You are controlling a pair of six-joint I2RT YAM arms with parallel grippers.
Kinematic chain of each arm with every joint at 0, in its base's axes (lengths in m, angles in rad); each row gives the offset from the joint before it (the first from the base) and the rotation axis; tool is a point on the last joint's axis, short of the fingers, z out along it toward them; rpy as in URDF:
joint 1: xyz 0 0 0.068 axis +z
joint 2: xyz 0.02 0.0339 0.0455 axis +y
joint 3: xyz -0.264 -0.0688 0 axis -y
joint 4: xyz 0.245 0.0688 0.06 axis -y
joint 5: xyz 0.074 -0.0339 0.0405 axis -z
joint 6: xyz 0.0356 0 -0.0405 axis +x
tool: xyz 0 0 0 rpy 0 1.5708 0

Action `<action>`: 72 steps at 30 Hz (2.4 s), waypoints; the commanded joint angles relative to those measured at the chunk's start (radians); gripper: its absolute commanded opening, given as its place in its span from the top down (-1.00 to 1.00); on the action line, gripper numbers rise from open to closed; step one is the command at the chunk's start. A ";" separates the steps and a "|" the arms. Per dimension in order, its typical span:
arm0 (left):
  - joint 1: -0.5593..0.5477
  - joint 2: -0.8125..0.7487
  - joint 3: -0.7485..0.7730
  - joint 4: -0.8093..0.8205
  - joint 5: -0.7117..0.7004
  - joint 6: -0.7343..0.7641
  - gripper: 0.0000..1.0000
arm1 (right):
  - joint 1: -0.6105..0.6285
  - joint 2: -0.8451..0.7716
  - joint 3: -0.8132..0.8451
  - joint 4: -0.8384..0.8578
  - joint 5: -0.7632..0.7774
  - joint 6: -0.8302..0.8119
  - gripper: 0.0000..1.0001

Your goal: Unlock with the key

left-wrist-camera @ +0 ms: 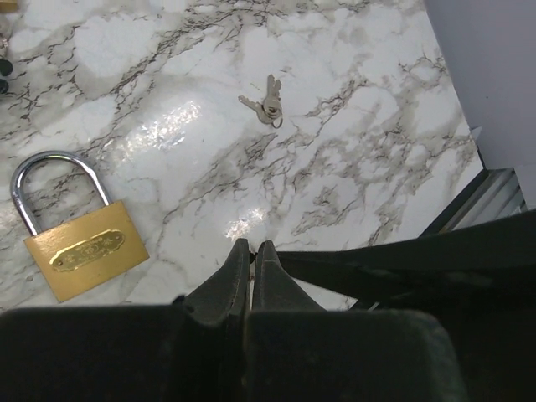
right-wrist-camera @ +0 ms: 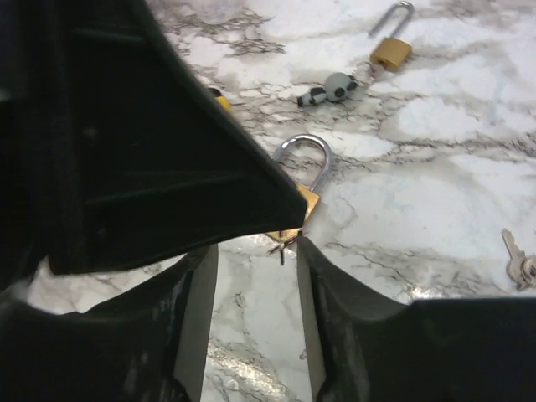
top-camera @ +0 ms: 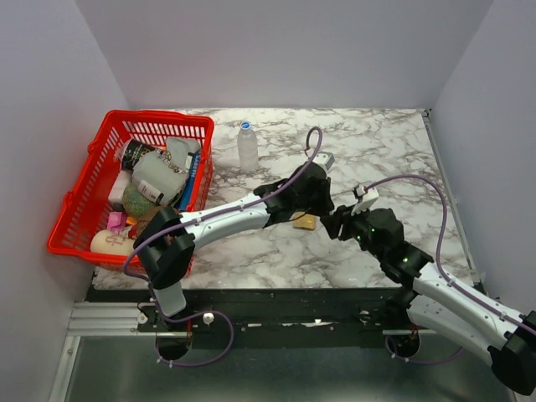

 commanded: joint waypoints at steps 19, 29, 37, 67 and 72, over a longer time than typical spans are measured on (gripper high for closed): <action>0.271 -0.583 -0.532 0.589 0.791 0.142 1.00 | -0.015 -0.083 0.224 -0.001 -0.690 -0.032 -0.47; 0.272 -0.570 -0.558 0.795 0.963 0.004 1.00 | -0.028 -0.081 0.224 0.066 -0.848 0.005 -0.30; 0.269 -0.560 -0.560 0.840 1.009 -0.019 1.00 | -0.035 -0.066 0.219 0.186 -0.960 0.094 -0.16; 0.265 -0.544 -0.526 0.725 0.954 0.068 0.42 | -0.045 0.040 0.174 0.376 -0.943 0.237 0.99; 0.268 -0.563 -0.505 0.636 0.899 0.134 -0.37 | -0.053 0.053 0.174 0.353 -0.885 0.238 0.99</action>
